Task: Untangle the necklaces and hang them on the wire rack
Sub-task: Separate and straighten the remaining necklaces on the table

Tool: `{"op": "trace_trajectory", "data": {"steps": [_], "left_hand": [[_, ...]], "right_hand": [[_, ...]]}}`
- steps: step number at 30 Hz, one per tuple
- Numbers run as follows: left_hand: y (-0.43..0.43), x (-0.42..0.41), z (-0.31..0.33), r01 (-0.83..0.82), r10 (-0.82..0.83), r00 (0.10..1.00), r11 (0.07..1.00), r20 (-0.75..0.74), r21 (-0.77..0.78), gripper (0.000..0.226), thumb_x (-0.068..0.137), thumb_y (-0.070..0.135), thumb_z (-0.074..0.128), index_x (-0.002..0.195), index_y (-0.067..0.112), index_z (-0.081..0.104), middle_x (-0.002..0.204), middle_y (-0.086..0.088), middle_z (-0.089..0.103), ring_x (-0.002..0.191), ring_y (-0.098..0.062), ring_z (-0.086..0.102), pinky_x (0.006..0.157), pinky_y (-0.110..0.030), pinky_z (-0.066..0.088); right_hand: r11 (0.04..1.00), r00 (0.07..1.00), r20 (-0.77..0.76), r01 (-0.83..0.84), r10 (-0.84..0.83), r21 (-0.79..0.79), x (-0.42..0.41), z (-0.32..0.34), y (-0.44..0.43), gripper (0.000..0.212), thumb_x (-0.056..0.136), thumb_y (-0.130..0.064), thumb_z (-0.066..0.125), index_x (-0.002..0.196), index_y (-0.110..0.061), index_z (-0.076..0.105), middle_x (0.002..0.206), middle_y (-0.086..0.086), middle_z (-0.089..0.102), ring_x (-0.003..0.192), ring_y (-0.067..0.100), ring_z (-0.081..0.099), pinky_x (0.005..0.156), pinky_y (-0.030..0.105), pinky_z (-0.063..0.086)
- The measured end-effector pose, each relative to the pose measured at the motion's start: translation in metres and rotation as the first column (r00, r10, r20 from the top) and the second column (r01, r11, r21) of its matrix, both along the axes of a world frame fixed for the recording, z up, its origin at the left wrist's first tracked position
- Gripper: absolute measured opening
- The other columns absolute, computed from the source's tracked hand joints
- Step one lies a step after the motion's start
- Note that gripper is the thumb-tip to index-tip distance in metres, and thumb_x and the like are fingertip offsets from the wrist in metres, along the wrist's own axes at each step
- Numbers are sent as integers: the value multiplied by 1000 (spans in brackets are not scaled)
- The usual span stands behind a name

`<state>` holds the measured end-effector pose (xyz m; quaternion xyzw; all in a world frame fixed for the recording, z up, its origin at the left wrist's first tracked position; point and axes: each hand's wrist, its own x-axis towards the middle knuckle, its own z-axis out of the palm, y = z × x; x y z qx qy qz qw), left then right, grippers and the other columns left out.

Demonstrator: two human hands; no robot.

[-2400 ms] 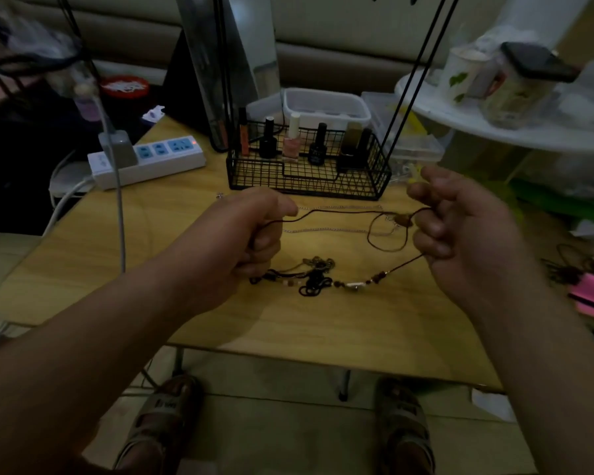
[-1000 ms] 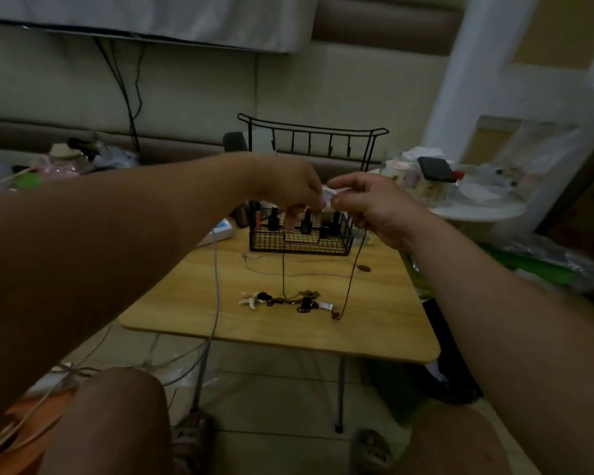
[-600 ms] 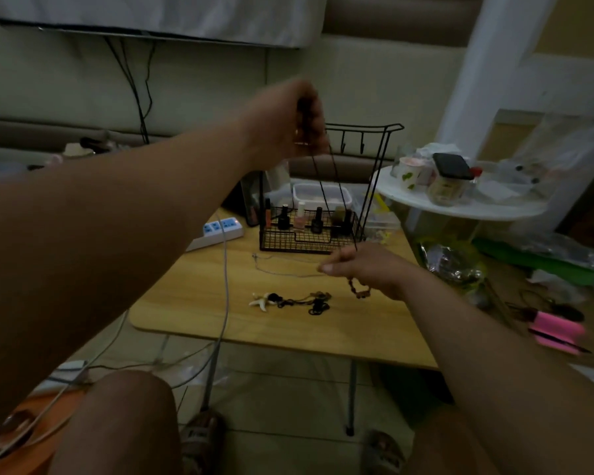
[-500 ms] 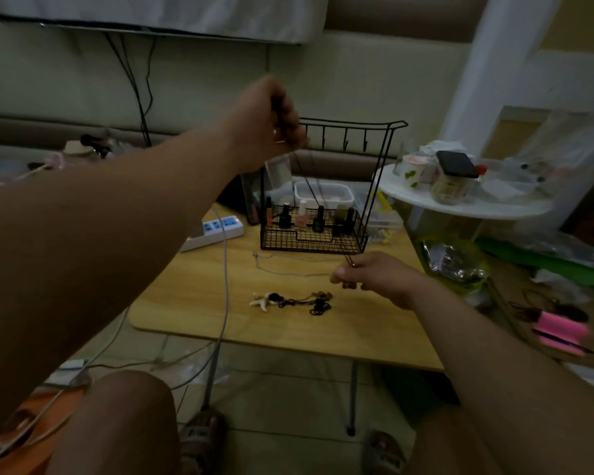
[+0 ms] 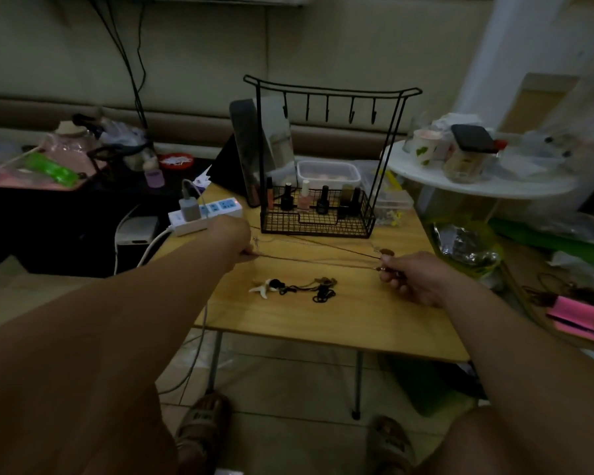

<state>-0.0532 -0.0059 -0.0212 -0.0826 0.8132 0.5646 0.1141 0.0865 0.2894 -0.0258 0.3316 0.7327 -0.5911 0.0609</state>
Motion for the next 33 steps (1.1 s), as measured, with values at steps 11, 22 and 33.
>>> {"op": "trace_trajectory", "data": {"steps": [11, 22, 33], "left_hand": [[-16, 1, -29, 37, -154, 979, 782, -135, -622, 17, 100, 19, 57, 93, 3, 60, 90, -8, 61, 77, -23, 57, 64, -34, 45], [-15, 13, -30, 13, -116, 979, 857, -168, -516, 39, 93, 28, 72, 126, 14, 57, 134, -13, 50, 98, -25, 59, 88, -41, 55], [8, 58, -24, 304, -437, 812, 882, -387, -360, 9, 99, 29, 67, 107, 27, 71, 105, 10, 65, 95, -6, 61, 72, -23, 50]], "right_hand": [[881, 999, -11, -32, 42, 473, -23, -17, 3, 16, 91, -23, 79, 90, -9, 73, 82, 15, 75, 70, 26, 65, 74, 44, 59], [759, 995, -102, 60, 8, 648, -21, -29, 5, 16, 91, -31, 77, 95, -19, 67, 103, 5, 67, 96, 25, 61, 76, 36, 49], [608, 812, -136, -302, 568, 735, -6, -28, -74, 17, 93, -34, 75, 109, -30, 71, 105, -10, 63, 96, 7, 59, 79, 26, 48]]}}
